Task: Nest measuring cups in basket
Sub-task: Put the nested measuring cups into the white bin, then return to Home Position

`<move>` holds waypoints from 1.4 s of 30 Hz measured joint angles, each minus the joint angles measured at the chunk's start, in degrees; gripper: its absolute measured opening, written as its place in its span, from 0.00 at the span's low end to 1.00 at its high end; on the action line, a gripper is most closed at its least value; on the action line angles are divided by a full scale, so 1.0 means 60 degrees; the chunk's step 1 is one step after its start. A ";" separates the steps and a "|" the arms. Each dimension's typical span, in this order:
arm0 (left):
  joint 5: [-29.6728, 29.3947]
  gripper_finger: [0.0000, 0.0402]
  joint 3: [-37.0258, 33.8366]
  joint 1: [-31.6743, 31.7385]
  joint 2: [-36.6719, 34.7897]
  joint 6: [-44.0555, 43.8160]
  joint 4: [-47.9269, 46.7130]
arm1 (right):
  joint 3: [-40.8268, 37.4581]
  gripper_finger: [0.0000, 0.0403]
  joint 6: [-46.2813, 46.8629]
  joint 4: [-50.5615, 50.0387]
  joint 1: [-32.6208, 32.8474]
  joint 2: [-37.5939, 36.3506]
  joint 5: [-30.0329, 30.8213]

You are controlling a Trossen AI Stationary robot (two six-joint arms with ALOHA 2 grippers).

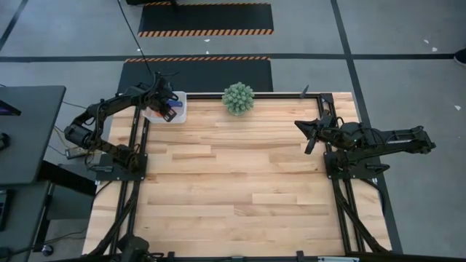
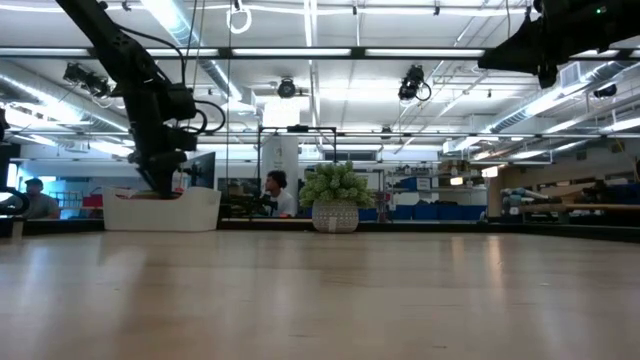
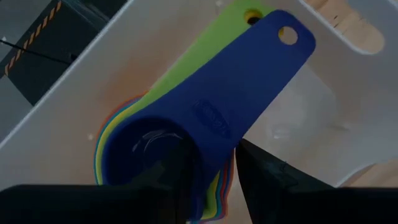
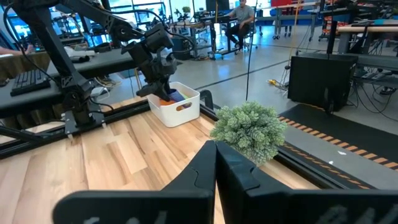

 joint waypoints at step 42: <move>-0.0432 0.42 0.0015 -0.0091 -0.1042 -0.0044 -0.0177 | 0.0000 0.03 0.0073 0.0025 -0.0003 0.0000 -0.0004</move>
